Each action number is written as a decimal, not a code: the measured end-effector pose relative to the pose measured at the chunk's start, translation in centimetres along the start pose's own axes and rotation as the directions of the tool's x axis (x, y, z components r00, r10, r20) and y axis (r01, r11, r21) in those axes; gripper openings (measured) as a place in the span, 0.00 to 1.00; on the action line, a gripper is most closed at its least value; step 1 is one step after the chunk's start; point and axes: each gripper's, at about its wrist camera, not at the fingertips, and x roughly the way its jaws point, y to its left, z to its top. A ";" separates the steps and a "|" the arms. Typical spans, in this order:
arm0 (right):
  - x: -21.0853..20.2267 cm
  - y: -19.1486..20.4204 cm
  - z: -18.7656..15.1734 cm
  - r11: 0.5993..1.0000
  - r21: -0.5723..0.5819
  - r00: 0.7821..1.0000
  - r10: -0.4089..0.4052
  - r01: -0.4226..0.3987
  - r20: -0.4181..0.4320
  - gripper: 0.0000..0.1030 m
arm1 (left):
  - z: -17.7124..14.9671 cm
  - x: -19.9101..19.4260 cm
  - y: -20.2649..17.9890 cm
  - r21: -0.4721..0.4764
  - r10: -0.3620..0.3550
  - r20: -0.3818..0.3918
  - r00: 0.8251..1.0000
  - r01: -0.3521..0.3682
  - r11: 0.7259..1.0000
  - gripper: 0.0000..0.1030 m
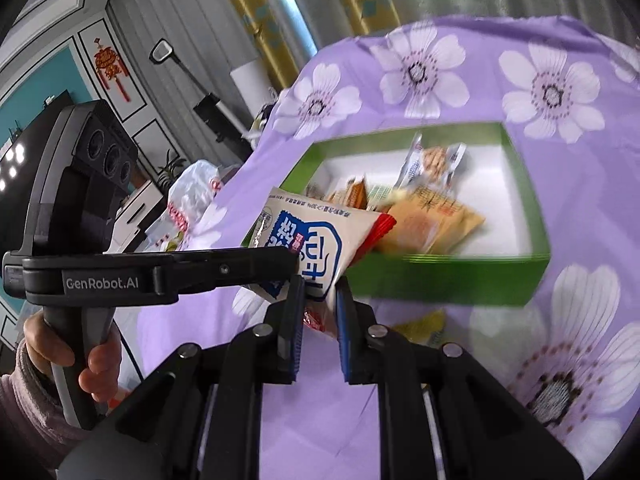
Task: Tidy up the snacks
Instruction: 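Carry the bread bag with the right gripper over the box, then lower the bread bag into the box and open the right gripper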
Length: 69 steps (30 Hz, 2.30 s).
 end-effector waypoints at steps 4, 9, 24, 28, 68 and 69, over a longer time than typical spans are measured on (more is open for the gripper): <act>0.1 -1.1 1.6 1.000 -0.004 1.000 -0.013 0.014 0.026 0.15 | 1.9 0.9 -0.4 0.008 -0.002 0.007 1.000 0.001 1.000 0.28; 1.0 -2.5 3.2 0.999 -0.006 0.999 -0.035 0.036 0.032 0.15 | 3.6 2.5 -0.3 0.001 0.003 -0.001 1.000 -0.003 1.000 0.28; 4.5 -4.7 4.4 0.997 0.000 0.997 -0.074 0.074 -0.026 0.18 | 5.0 6.1 0.7 -0.010 0.063 -0.043 0.997 -0.064 0.998 0.28; 5.0 -4.7 4.4 0.995 -0.013 0.994 -0.100 0.100 -0.037 0.20 | 4.9 6.5 0.6 -0.003 0.082 -0.047 0.995 -0.083 0.997 0.28; 1.3 -4.5 4.6 0.980 -0.010 0.979 -0.201 0.201 0.043 0.64 | 4.8 4.3 -0.7 0.018 0.202 0.008 0.979 -0.203 0.979 0.76; 1.0 -4.4 4.6 0.979 -0.009 0.978 -0.205 0.206 0.048 0.64 | 4.8 4.0 -0.8 0.018 0.206 0.013 0.978 -0.206 0.978 0.76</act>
